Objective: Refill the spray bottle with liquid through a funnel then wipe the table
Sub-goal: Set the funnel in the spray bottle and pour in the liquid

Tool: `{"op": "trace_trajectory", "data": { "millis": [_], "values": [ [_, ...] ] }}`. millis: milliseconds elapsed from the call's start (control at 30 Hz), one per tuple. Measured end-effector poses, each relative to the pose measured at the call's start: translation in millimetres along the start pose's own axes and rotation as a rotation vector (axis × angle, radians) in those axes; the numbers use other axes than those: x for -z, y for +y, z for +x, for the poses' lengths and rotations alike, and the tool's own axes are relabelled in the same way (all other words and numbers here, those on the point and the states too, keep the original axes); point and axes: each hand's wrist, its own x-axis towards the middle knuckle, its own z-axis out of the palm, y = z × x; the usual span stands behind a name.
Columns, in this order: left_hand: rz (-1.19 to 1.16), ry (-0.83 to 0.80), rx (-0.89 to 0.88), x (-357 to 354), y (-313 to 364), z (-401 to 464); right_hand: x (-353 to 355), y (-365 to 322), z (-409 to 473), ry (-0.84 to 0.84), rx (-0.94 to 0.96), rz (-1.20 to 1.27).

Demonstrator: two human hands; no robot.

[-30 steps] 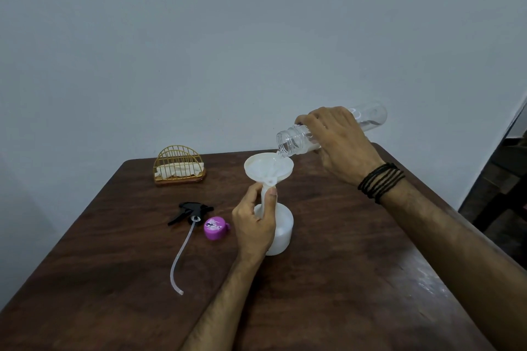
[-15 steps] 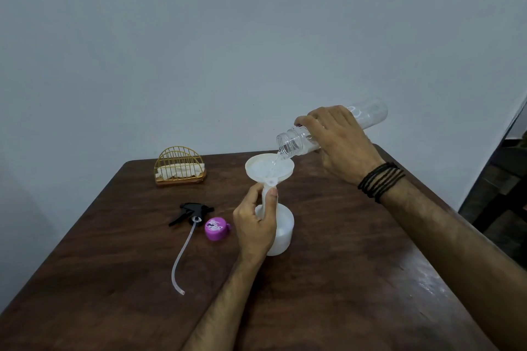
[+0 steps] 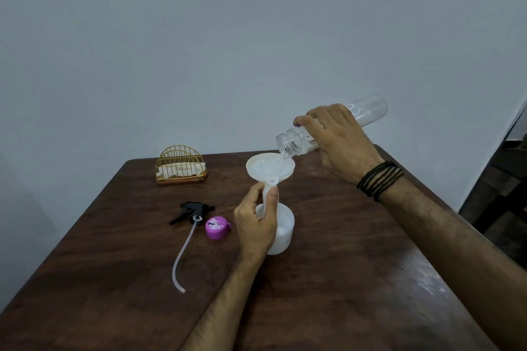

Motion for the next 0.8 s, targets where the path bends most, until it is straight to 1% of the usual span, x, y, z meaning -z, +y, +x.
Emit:
{"op": "trace_trajectory", "data": {
  "millis": [467,800],
  "values": [
    [0.009,0.004,0.002,0.0,-0.2,-0.8,-0.4,0.6,3.9,0.006,0.057,-0.078],
    [0.013,0.007,0.002,0.2,-0.2,-0.4,-3.0,3.1,6.1,0.081,0.129,-0.191]
  ]
}}
